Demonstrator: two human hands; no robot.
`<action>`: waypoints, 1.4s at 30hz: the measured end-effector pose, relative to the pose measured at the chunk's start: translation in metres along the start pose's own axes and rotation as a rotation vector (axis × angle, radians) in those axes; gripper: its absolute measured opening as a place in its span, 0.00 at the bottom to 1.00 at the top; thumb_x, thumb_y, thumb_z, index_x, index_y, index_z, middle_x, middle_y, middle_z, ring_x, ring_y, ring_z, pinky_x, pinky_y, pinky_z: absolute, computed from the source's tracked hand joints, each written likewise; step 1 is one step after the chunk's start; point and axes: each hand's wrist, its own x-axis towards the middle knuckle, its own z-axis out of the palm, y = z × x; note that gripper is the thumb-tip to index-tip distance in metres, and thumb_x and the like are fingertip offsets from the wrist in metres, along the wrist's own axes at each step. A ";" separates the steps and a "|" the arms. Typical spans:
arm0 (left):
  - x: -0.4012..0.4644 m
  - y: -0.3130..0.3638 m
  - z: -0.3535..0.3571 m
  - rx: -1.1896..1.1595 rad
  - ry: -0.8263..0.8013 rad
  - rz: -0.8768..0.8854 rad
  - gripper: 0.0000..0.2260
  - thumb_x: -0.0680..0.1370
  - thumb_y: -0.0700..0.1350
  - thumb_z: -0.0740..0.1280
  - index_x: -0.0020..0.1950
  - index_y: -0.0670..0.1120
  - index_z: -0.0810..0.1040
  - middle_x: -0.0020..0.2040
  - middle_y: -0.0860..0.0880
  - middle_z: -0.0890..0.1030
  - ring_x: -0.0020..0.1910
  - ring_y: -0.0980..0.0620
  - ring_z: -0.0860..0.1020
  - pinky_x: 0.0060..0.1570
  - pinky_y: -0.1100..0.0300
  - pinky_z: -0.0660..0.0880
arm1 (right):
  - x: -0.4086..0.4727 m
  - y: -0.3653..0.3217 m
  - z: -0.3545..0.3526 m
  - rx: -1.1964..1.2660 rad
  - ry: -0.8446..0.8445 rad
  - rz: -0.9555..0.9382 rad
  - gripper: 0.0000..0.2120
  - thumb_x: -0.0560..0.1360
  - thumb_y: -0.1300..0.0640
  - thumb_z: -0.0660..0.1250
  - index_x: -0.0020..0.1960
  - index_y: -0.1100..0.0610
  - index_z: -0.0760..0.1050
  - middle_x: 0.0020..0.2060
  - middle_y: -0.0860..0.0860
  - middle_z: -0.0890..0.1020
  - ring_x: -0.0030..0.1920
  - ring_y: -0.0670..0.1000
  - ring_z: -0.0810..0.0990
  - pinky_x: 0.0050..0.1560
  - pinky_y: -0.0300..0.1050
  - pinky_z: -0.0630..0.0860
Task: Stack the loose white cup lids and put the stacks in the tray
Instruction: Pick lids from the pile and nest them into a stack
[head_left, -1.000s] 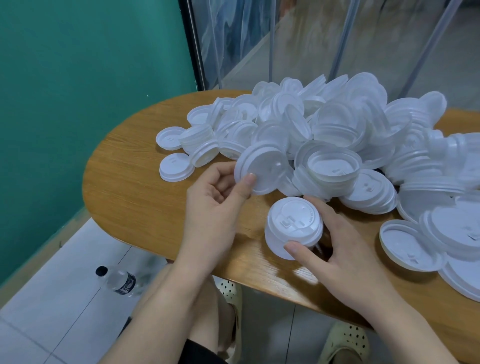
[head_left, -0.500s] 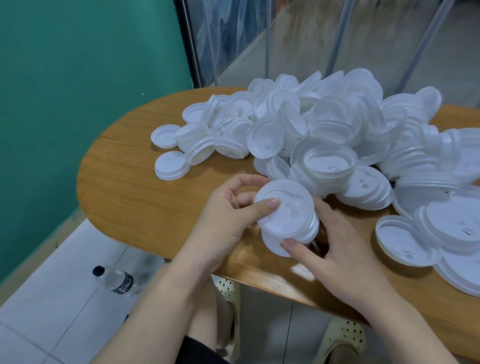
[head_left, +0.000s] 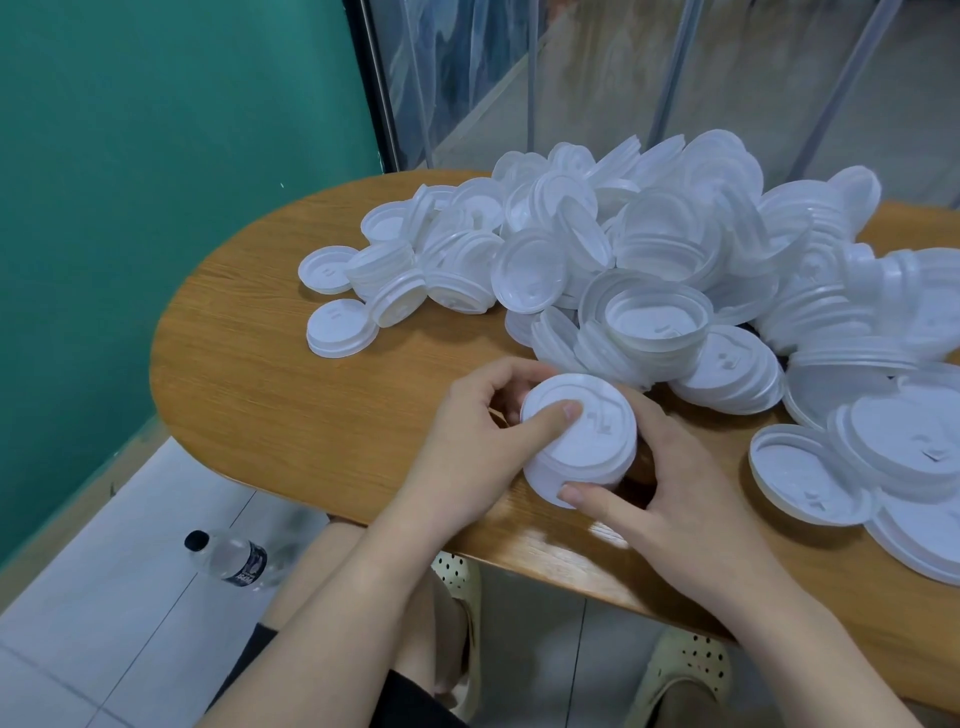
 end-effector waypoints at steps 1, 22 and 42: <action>0.000 0.000 0.001 0.012 0.006 0.001 0.08 0.76 0.46 0.77 0.54 0.54 0.85 0.48 0.41 0.82 0.45 0.47 0.77 0.44 0.64 0.73 | 0.000 -0.001 0.000 0.006 0.001 -0.003 0.38 0.66 0.31 0.75 0.72 0.33 0.66 0.61 0.28 0.75 0.64 0.36 0.73 0.57 0.27 0.67; 0.027 -0.012 0.011 0.047 0.267 -0.084 0.10 0.82 0.54 0.68 0.59 0.50 0.82 0.52 0.53 0.83 0.47 0.55 0.80 0.51 0.55 0.78 | -0.001 0.000 0.000 0.044 0.001 0.018 0.33 0.68 0.31 0.69 0.71 0.31 0.65 0.62 0.31 0.76 0.65 0.39 0.74 0.63 0.42 0.71; 0.052 -0.016 0.001 0.032 0.009 -0.050 0.31 0.73 0.45 0.80 0.74 0.52 0.73 0.63 0.61 0.77 0.57 0.70 0.77 0.58 0.71 0.73 | -0.001 -0.001 -0.001 0.040 0.003 0.028 0.32 0.69 0.31 0.69 0.71 0.30 0.65 0.62 0.29 0.76 0.65 0.38 0.73 0.61 0.40 0.70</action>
